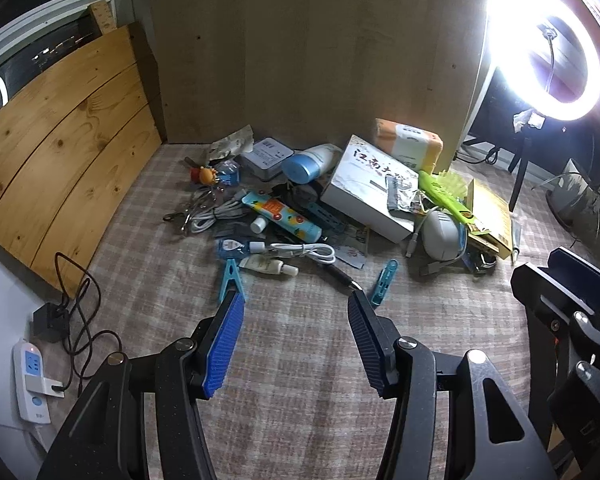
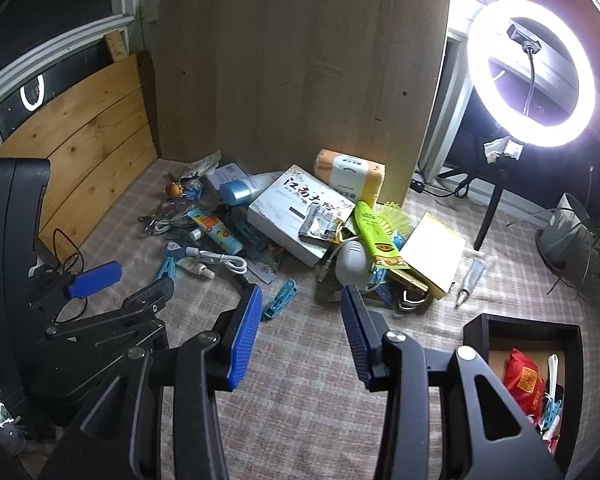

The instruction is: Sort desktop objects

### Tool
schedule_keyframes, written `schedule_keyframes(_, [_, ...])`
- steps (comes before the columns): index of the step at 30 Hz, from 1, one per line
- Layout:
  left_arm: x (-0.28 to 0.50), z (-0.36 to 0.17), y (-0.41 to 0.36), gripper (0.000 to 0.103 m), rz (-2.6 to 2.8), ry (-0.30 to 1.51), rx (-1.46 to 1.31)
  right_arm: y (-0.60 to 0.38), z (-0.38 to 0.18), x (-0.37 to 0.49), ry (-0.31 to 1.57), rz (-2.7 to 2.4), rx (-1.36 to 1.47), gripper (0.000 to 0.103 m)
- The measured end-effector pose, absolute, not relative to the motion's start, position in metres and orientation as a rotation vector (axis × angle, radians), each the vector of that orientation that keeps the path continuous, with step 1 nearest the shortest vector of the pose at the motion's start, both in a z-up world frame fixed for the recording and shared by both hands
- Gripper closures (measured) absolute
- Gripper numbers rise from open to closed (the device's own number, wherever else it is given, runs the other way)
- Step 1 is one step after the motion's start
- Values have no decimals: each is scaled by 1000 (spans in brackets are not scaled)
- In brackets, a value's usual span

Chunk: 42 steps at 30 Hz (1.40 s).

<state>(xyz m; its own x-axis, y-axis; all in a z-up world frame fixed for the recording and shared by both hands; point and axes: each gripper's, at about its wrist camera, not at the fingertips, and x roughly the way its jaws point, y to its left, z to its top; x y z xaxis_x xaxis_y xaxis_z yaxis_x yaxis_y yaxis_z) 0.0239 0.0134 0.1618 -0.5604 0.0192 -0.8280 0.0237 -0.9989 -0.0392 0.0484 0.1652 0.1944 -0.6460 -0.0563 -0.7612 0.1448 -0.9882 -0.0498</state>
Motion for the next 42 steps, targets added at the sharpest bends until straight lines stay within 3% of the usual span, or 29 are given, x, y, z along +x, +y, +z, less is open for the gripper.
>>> schedule_keyframes(42, [30,166,-5,51,-2782,35,1416,149,172,45,152,-2740,1326,62])
